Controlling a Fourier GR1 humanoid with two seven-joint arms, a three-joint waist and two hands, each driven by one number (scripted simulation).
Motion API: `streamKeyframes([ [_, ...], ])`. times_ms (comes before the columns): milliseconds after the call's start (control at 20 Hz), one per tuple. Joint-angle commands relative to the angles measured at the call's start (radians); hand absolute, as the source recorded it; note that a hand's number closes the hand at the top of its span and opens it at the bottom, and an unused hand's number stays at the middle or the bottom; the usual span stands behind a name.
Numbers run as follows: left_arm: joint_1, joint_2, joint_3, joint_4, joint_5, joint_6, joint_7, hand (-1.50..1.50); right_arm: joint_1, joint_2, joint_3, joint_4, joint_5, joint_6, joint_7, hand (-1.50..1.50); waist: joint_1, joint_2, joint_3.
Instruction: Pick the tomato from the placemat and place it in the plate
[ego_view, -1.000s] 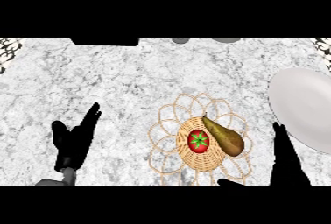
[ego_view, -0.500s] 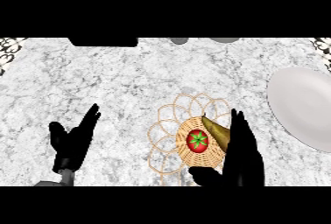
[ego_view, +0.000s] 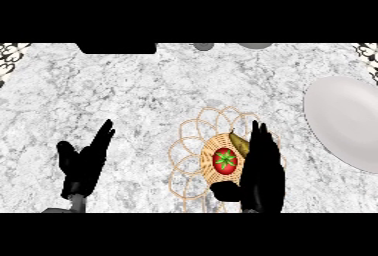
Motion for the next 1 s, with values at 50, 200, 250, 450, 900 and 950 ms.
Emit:
streamKeyframes([
  [50, 0.029, -0.043, -0.029, 0.022, -0.003, 0.011, 0.02, 0.0, -0.035, 0.012, 0.001, 0.044, 0.005, -0.004, 0.241, -1.5, -0.005, 0.005, -0.008],
  [200, 0.017, -0.02, -0.012, 0.042, -0.005, -0.017, 0.002, 0.0, -0.067, 0.012, 0.012, 0.08, -0.021, -0.014, 0.257, -1.5, -0.003, 0.006, -0.008],
  [250, 0.008, -0.023, 0.002, 0.079, 0.0, -0.032, -0.038, 0.0, -0.053, 0.012, -0.052, 0.102, -0.041, -0.017, 0.182, -1.5, -0.008, 0.008, -0.008],
  [450, -0.048, -0.016, 0.017, 0.053, -0.003, -0.01, 0.049, 0.0, -0.083, 0.012, -0.023, 0.208, -0.067, -0.086, 0.174, -1.5, -0.002, 0.008, -0.007],
  [900, -0.022, -0.029, 0.012, 0.005, -0.004, -0.017, 0.083, 0.0, -0.155, 0.012, -0.043, 0.271, -0.121, 0.049, 0.124, 1.5, -0.002, 0.005, -0.007],
  [950, 0.006, -0.054, -0.01, 0.015, -0.027, -0.004, 0.041, 0.0, -0.159, 0.012, 0.003, 0.289, -0.109, 0.02, 0.152, 1.5, 0.0, 0.005, -0.007],
])
